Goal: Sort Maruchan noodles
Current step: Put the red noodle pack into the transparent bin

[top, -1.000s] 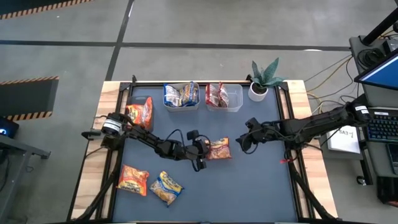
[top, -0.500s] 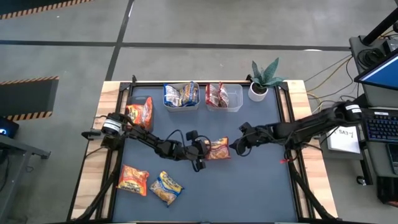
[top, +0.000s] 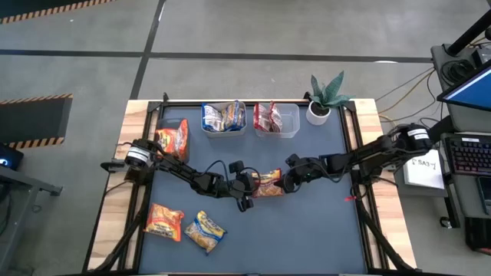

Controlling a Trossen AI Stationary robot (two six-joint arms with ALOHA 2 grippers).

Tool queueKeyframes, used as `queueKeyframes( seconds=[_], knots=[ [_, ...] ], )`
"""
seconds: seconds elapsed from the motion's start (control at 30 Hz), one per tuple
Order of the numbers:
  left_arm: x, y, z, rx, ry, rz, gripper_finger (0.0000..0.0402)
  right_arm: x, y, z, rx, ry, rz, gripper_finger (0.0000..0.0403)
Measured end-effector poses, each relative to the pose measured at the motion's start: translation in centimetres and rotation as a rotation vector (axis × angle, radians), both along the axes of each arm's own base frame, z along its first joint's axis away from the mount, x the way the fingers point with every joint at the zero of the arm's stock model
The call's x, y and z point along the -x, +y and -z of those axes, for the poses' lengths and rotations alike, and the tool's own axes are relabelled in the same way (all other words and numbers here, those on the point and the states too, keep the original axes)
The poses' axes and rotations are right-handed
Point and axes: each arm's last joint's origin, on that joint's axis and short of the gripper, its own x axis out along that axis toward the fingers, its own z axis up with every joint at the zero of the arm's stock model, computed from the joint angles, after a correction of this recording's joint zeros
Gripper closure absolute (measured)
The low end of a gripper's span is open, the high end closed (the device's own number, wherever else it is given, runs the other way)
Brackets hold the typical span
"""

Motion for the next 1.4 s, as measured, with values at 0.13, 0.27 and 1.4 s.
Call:
queueKeyframes(
  seconds=[0.13,0.27,1.4],
  knots=[
    [0.0,0.0,0.0,0.000,0.002,-0.001,0.0315,-0.8,0.1,0.5,-0.021,-0.052,-0.034,0.0122],
    [0.0,0.0,0.0,0.000,0.003,-0.002,0.0315,-1.5,0.3,1.1,-0.024,-0.097,-0.066,0.0124],
    [0.3,-0.4,-2.5,-0.053,-0.032,0.045,0.0315,-2.3,0.0,2.0,0.018,-0.139,-0.071,0.0257]
  ],
)
